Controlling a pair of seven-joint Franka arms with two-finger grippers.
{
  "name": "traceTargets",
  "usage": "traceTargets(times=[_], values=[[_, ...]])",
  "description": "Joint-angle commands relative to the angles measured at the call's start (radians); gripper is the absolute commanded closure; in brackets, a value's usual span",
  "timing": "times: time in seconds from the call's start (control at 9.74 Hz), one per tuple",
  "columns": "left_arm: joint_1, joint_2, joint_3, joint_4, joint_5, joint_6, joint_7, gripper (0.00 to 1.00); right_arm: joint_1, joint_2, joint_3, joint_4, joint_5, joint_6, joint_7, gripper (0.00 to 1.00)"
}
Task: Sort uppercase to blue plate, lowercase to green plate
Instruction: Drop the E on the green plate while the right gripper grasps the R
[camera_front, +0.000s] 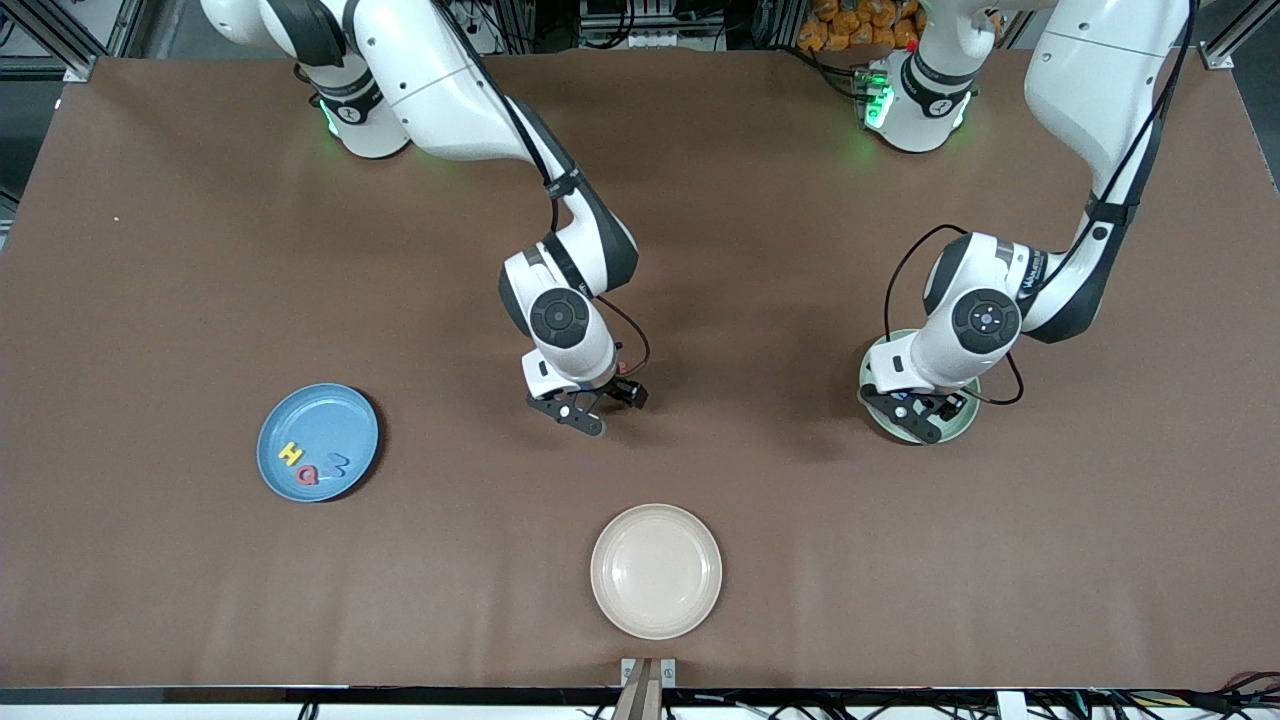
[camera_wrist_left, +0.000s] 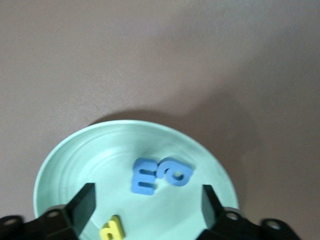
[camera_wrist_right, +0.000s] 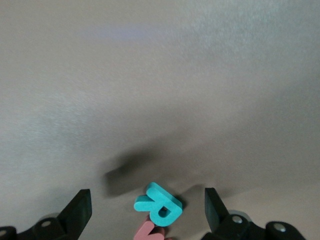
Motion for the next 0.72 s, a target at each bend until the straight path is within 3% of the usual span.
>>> traceTargets(times=[0.0,0.21,0.31,0.41,0.51,0.62], values=[[-0.003,-0.041,-0.035,-0.017,-0.014,-0.030,-0.168,0.00,0.011,0.000,-0.007,-0.045,0.019,0.050,0.017,0.00],[-0.008,-0.041,-0.039,0.006,-0.016,-0.033,-0.221,0.00,0.011,-0.001,-0.007,-0.045,0.019,0.049,0.018,0.05],[-0.006,-0.038,-0.041,0.014,-0.016,-0.052,-0.241,0.00,0.013,-0.001,-0.007,-0.045,0.020,0.050,0.021,0.51],[-0.003,-0.040,-0.047,0.016,-0.039,-0.056,-0.282,0.00,0.013,-0.003,-0.007,-0.045,0.020,0.050,0.047,0.86],[-0.005,-0.040,-0.053,0.019,-0.060,-0.056,-0.295,0.00,0.019,-0.004,-0.007,-0.044,0.020,0.050,0.053,0.99],[-0.003,-0.040,-0.053,0.020,-0.062,-0.056,-0.293,0.00,0.022,-0.006,-0.007,-0.044,0.019,0.049,0.053,1.00]])
